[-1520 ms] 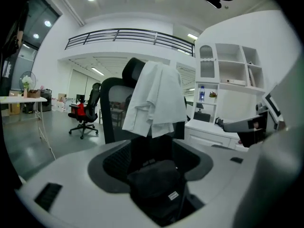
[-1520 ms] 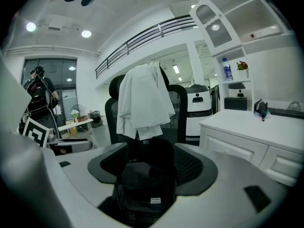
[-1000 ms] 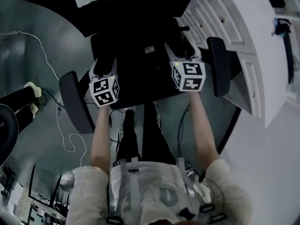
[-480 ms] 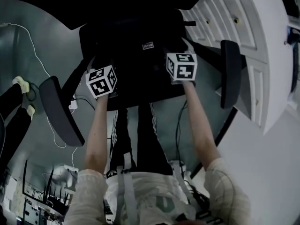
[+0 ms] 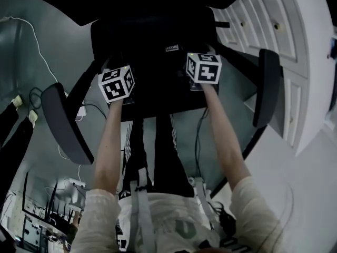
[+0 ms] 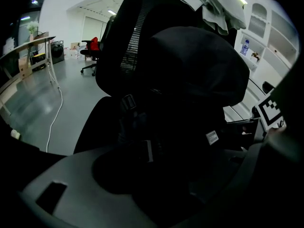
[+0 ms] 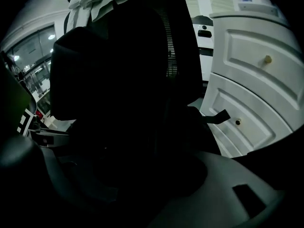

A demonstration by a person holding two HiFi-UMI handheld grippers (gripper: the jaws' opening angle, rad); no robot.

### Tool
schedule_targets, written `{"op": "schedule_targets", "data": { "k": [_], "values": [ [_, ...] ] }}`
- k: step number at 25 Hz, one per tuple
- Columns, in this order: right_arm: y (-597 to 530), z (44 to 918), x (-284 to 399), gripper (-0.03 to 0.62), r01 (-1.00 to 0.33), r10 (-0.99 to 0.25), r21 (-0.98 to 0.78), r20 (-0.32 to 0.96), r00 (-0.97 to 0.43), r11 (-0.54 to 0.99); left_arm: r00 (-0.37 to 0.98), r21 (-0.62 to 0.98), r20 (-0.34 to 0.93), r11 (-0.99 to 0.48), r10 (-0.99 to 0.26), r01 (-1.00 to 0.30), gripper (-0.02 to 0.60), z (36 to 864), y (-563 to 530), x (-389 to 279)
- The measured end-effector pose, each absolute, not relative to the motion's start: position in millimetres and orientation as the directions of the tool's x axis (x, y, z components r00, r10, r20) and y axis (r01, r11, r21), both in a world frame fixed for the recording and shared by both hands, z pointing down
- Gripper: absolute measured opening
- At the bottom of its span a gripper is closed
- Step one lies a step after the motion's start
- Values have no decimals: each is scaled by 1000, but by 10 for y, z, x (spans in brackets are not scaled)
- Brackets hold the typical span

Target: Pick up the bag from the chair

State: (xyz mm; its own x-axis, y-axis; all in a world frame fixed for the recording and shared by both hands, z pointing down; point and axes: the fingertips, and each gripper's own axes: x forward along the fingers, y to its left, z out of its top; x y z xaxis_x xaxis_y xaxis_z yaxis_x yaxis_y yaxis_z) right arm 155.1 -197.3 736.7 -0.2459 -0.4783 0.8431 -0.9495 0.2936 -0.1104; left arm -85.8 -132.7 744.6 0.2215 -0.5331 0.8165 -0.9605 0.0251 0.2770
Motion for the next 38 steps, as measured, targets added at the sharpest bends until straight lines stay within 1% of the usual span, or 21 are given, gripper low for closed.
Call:
{"op": "schedule_targets", "data": {
  "k": [3,6,9,16,21,24,31,38],
  "values": [
    [-1963,7405,1481,141,-947,-468,-117,847,-252,299,207,272,803,35,-559,-962,225,7448,-1326,-841],
    [-1952,7426,1455,115,-946,-468,-120,846,-257,302,190,263,790,41,-583,-964,183,7445,-1323,-803],
    [-1972,7418,1446,98,-941,-462,-139,843,-276,308,195,258,792,26,-578,-966,147,7431,-1358,-761],
    [-1973,7374,1447,84,-937,-471,-140,835,-285,320,224,275,791,4,-570,-961,130,7407,-1375,-727],
    [-1947,7163,1452,78,-940,-499,-111,824,-268,321,217,262,763,-16,-609,-965,98,7162,-1363,-687],
    [-1872,7006,1471,77,-946,-517,-93,819,-249,309,223,262,744,-32,-629,-965,91,6986,-1311,-679],
    [-1669,6397,1468,74,-955,-578,-93,778,-246,282,220,235,705,-70,-675,-970,87,6381,-1202,-691],
    [-1519,5515,1282,74,-957,-633,-120,727,-267,266,226,233,654,-92,-722,-968,86,5492,-1090,-881]
  ]
}}
